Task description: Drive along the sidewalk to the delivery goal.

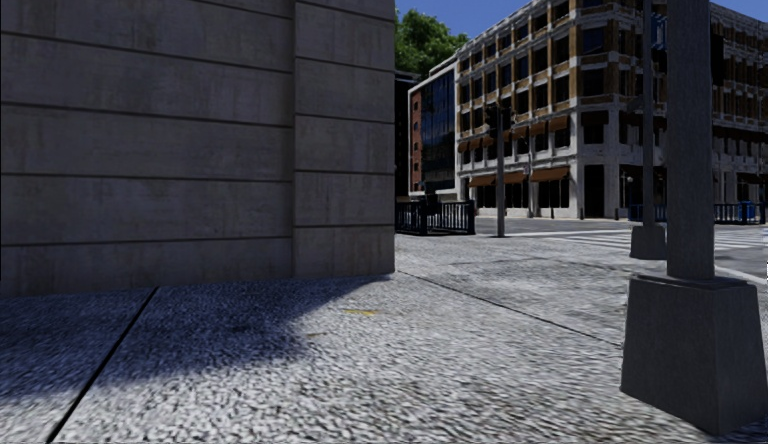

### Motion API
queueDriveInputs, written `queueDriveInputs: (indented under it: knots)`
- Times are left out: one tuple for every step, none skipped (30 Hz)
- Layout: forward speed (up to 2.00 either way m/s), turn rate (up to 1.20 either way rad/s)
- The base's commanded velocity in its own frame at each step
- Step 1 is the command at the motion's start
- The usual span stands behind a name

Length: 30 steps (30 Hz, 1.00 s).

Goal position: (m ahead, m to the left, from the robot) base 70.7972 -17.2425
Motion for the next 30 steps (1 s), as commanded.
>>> queueDriveInputs:
  knots:
    - [1.91,-0.39]
    - [1.91,-0.39]
    - [1.91,-0.39]
    - [1.91,-0.39]
    - [1.91,-0.39]
    - [1.91,-0.39]
    - [1.91,-0.39]
    - [1.91,-0.4]
    - [1.91,-0.4]
    - [1.91,-0.44]
    - [1.91,-0.46]
    - [1.91,-0.47]
    - [1.91,-0.47]
    - [1.91,-0.47]
    - [1.91,-0.47]
    - [1.91,-0.47]
    - [1.91,-0.47]
    - [1.91,-0.47]
    - [1.91,-0.47]
    - [1.91,-0.47]
    - [1.91,-0.47]
    - [1.91,-0.47]
    - [1.91,-0.47]
    - [1.91,-0.47]
    - [1.91,-0.44]
    - [1.91,-0.36]
    - [1.91,-0.32]
    - [1.91,-0.32]
    - [1.91,-0.31]
    - [1.91,-0.31]
